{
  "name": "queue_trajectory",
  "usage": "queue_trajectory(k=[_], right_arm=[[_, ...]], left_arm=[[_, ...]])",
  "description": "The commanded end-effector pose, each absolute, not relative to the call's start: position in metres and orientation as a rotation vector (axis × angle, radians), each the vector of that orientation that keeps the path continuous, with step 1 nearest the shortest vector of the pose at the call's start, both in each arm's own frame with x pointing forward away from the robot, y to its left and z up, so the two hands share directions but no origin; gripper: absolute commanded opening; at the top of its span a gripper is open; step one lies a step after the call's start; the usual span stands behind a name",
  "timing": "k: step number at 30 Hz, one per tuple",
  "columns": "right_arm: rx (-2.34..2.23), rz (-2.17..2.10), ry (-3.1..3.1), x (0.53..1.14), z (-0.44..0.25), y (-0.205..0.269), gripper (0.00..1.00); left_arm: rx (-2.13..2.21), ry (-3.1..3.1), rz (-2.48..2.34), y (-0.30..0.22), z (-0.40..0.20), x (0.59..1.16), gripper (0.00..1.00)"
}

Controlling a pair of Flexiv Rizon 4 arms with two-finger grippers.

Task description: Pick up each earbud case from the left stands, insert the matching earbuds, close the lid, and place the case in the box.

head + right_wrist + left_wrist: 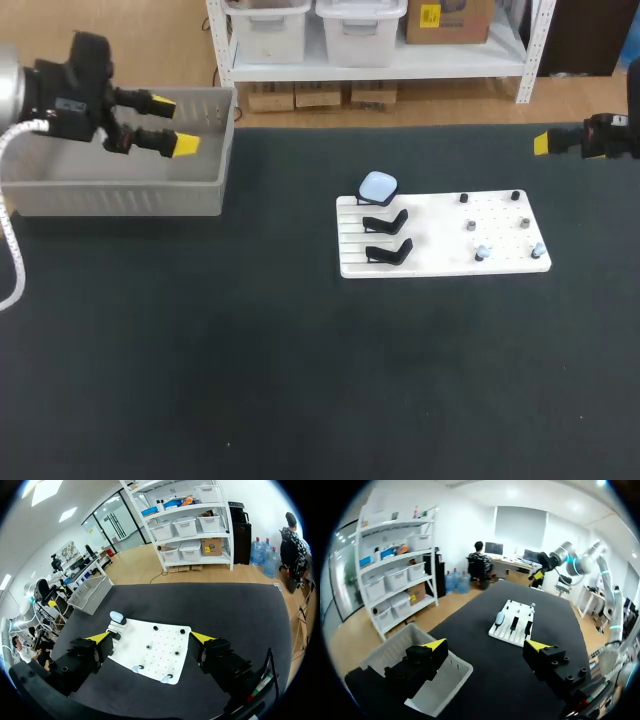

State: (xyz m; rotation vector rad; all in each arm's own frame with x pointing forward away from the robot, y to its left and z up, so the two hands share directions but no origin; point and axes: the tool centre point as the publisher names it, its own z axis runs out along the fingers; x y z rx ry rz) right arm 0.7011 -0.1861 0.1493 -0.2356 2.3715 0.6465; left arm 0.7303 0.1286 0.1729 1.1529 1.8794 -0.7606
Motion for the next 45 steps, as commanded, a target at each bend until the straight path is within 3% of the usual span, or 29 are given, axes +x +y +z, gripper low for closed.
queue_trajectory(k=[1,24,45], right_arm=[[-0.235,0.645,2.372,0.701,0.150,-0.186,1.00],[-0.235,0.645,2.372,0.701,0.150,-0.186,1.00],[-0.235,0.645,2.372,0.701,0.150,-0.186,1.00]], left_arm=[[1.523,1.741,-0.929,0.107,0.161,0.752,1.00],[1.529,1.744,-0.921,0.094,0.147,0.745,1.00],[1.642,1.616,-0.909,0.009,0.097,0.775,1.00]])
